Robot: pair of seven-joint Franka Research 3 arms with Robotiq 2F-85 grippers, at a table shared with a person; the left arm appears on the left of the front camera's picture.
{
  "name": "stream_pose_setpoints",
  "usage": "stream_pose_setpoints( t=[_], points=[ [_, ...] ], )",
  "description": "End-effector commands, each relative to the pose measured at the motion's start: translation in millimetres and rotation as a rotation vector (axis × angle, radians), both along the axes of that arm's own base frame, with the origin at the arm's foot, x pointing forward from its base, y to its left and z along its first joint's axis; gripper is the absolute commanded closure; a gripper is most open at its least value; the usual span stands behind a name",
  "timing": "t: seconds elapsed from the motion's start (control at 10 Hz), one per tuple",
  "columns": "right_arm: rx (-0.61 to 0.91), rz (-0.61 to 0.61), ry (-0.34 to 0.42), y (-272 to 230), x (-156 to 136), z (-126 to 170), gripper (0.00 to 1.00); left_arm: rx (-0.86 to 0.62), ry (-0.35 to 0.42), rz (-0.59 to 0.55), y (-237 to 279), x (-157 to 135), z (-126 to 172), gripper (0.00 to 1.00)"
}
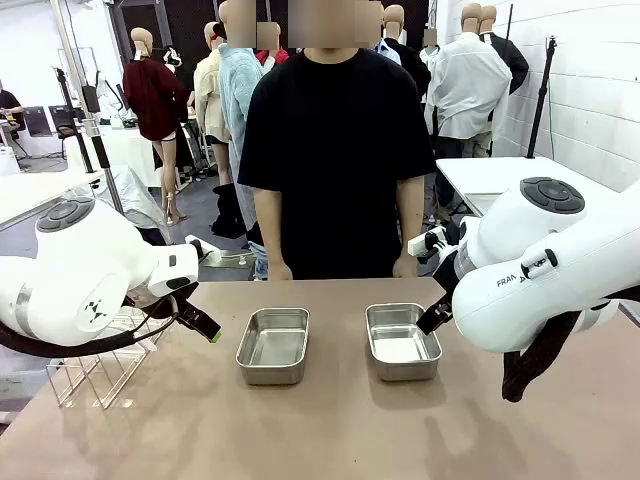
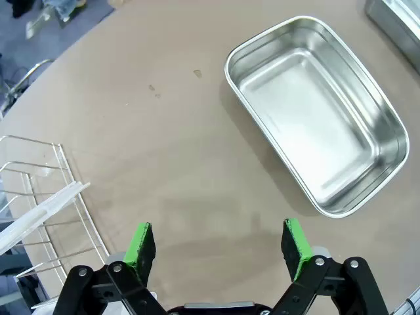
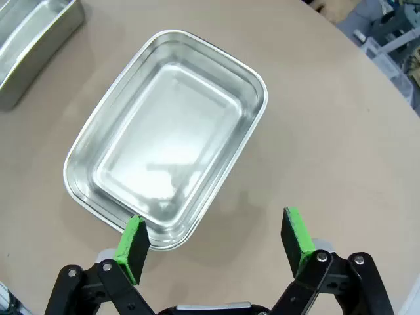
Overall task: Place the bread in airtight containers.
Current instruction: Lift both Airtight Container.
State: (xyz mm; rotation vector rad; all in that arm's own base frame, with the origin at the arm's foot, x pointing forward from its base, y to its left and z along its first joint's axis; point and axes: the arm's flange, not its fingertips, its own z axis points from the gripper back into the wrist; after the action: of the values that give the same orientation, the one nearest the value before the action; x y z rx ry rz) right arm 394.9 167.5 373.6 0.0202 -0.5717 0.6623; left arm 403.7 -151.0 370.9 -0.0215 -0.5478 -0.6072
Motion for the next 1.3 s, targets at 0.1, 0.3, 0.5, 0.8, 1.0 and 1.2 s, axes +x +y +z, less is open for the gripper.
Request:
stream_pose_setpoints(
  t=[0.1,0.3,0.5,0.8,1.0,1.2],
  points=[
    [0.000,0.000,0.000,0.1,0.0,0.0,0.00,-0.001,-0.002,0.000,0.0,-0.1,0.6,0.00],
    [0.000,0.000,0.000,0.1,0.0,0.0,0.00,-0.001,-0.002,0.000,0.0,-0.1,0.6,0.00],
    [0.000,0.000,0.000,0.1,0.0,0.0,0.00,-0.001,-0.002,0.000,0.0,-0.1,0.6,0.00],
    [0.000,0.000,0.000,0.1,0.0,0.0,0.00,-0.001,-0.002,0.000,0.0,-0.1,0.6,0.00],
    [0.000,0.000,0.000,0.1,0.0,0.0,0.00,-0.001,-0.002,0.000,0.0,-0.1,0.6,0.00],
    [0.000,0.000,0.000,0.1,0.0,0.0,0.00,0.000,0.000,-0.002,-0.8,-0.3,0.0,0.00]
  ],
)
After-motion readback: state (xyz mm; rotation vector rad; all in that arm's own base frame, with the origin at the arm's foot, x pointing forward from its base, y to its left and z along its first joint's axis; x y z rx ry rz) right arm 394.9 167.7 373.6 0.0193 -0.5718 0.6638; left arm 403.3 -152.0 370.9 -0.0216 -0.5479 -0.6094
